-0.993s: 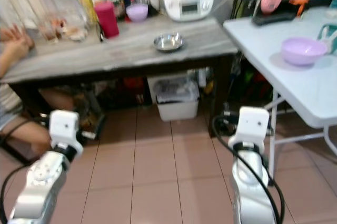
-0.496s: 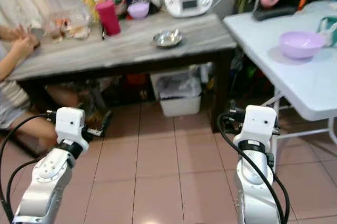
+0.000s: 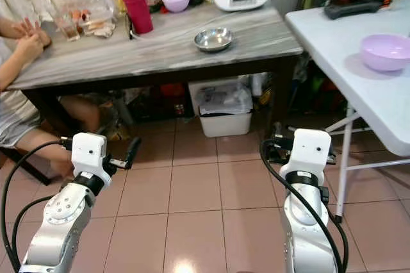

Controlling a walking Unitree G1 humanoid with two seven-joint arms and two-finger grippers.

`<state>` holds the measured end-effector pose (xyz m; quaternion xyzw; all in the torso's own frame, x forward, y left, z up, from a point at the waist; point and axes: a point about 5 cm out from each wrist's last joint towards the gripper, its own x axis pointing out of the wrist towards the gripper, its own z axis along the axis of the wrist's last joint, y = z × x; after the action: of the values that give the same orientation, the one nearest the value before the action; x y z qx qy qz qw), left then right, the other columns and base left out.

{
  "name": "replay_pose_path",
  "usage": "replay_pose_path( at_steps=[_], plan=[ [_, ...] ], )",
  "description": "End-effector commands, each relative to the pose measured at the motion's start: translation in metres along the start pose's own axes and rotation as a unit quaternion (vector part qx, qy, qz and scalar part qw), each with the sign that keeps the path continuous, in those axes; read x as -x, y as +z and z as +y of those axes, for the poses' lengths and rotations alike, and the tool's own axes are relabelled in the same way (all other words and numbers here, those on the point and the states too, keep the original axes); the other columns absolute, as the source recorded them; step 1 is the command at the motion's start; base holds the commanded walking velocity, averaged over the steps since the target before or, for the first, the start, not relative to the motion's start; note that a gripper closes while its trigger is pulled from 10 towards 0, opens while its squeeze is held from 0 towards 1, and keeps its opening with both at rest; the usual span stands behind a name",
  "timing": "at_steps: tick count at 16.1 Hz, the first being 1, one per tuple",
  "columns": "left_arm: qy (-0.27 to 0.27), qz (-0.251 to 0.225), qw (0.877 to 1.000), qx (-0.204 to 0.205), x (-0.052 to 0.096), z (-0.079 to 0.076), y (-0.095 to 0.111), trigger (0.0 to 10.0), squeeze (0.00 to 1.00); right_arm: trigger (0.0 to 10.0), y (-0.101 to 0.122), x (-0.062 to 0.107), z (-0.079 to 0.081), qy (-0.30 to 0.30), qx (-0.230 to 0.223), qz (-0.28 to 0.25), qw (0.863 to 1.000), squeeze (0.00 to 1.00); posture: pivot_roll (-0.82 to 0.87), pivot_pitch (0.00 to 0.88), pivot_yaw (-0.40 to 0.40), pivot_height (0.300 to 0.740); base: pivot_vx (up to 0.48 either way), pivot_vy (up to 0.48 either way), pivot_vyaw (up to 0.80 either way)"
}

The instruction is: Setting the table

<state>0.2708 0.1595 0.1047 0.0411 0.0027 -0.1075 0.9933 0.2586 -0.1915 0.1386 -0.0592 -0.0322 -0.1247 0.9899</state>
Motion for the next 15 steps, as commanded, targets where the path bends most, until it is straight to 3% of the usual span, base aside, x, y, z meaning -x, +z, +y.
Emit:
replay_pose_path(
  at_steps=[1, 5, 10, 15],
  plan=[
    [-0.005, 0.002, 1.0, -0.008, -0.003, -0.002, -0.002, 10.0, 0.0, 10.0, 0.007, -0.002, 0.004, 0.01, -0.009, -0.012, 1.0, 0.0, -0.21, 0.013, 0.092, 0.74, 0.0, 0.0, 0.0],
    [0.004, -0.014, 1.0, -0.003, -0.013, -0.003, 0.003, 10.0, 0.0, 10.0, 0.004, -0.006, 0.007, 0.021, -0.009, -0.004, 1.0, 0.0, -0.2, 0.0, 0.072, 0.74, 0.0, 0.0, 0.0],
    [0.001, -0.013, 1.0, 0.008, -0.012, -0.006, 0.001, 10.0, 0.0, 10.0, 0.007, -0.011, 0.01, 0.031, -0.006, -0.009, 0.999, 0.0, -0.2, 0.004, 0.076, 0.74, 0.0, 0.0, -0.69],
    [-0.004, -0.017, 1.0, 0.006, -0.015, -0.004, 0.003, 10.0, 0.0, 10.0, 0.008, -0.01, 0.016, 0.043, -0.012, -0.015, 0.999, 0.0, -0.2, 0.005, 0.091, 0.74, 0.0, -0.298, 0.0]
  ],
)
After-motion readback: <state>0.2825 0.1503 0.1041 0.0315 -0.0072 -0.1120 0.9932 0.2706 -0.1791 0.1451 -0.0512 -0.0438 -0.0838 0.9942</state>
